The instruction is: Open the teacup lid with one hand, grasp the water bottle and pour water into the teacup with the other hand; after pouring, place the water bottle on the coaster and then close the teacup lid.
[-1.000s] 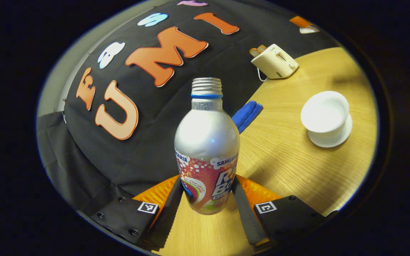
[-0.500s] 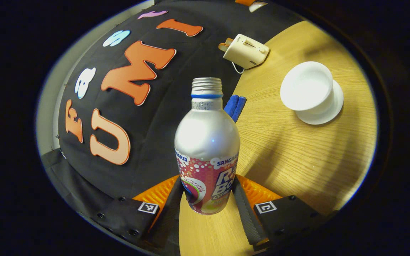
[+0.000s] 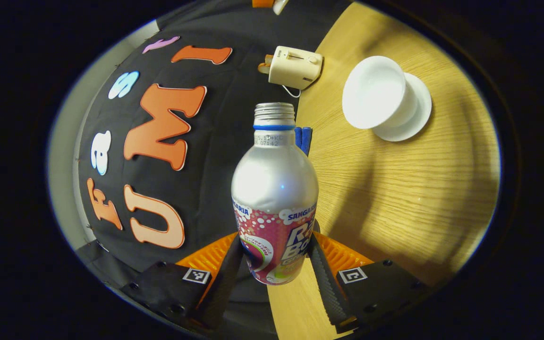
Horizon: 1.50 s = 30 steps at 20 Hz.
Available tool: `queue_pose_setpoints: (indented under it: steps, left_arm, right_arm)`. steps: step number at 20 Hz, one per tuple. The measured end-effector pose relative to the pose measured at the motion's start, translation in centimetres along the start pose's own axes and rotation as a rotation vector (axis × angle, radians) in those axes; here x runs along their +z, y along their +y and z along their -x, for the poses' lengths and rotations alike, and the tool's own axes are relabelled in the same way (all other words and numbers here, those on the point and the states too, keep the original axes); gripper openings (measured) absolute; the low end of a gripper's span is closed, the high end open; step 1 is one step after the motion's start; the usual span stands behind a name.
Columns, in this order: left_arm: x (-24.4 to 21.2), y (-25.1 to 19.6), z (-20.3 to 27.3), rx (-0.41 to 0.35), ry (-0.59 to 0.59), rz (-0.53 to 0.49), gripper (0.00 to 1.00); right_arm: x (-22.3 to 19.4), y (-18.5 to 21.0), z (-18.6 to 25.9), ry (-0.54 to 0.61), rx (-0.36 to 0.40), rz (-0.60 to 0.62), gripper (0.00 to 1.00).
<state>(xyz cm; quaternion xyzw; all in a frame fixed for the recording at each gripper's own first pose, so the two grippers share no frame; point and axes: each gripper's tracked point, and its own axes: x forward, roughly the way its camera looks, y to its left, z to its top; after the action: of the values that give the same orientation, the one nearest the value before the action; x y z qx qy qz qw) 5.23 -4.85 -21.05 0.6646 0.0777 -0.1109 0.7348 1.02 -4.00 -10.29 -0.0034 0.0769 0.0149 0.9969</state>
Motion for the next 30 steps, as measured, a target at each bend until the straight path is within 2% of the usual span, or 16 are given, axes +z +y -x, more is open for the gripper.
queue_pose_setpoints:
  steps: [1, 4, 5, 7, 8, 9, 14, 15, 23, 30]
  left_arm:
    - [0.0, 0.1, 0.1, 0.004, -0.005, -0.016, 0.83]
    - [0.5, 0.2, 0.3, 0.020, -0.021, -0.068, 0.80]
    - [0.8, 0.3, 0.2, 0.021, -0.026, -0.093, 0.83]
    - [1.5, 0.4, -0.4, 0.031, -0.040, -0.140, 0.84]
    - [1.6, 0.7, -0.5, 0.043, -0.045, -0.166, 0.80]
    - [1.8, 0.8, -0.5, 0.050, -0.050, -0.192, 0.87]
    - [2.3, 1.0, -0.6, 0.060, -0.071, -0.281, 0.81]
    - [2.4, 1.0, -0.6, 0.064, -0.076, -0.299, 0.84]
    - [3.0, 2.2, -0.5, 0.088, -0.095, -0.397, 0.84]
    - [3.7, 3.5, -0.5, 0.147, -0.119, -0.483, 0.82]
  right_arm:
    - [0.0, 0.0, 0.0, -0.002, 0.001, 0.000, 0.21]
    - [0.1, -0.1, 0.1, -0.013, -0.003, -0.001, 0.21]
    - [0.0, -0.2, 0.2, -0.011, -0.004, 0.000, 0.21]
    - [0.0, -0.5, 0.3, -0.010, -0.010, 0.001, 0.20]
    - [0.0, -0.6, 0.3, -0.009, -0.011, -0.001, 0.20]
    - [0.0, -0.7, 0.3, -0.009, -0.013, -0.004, 0.21]
    - [-0.3, -1.1, 0.4, -0.003, -0.020, 0.004, 0.21]
    - [-0.3, -1.1, 0.4, -0.003, -0.019, 0.006, 0.21]
    - [-0.1, -1.6, 0.7, -0.008, -0.026, 0.005, 0.21]
    - [-0.1, -1.7, 0.8, -0.009, -0.029, 0.005, 0.21]
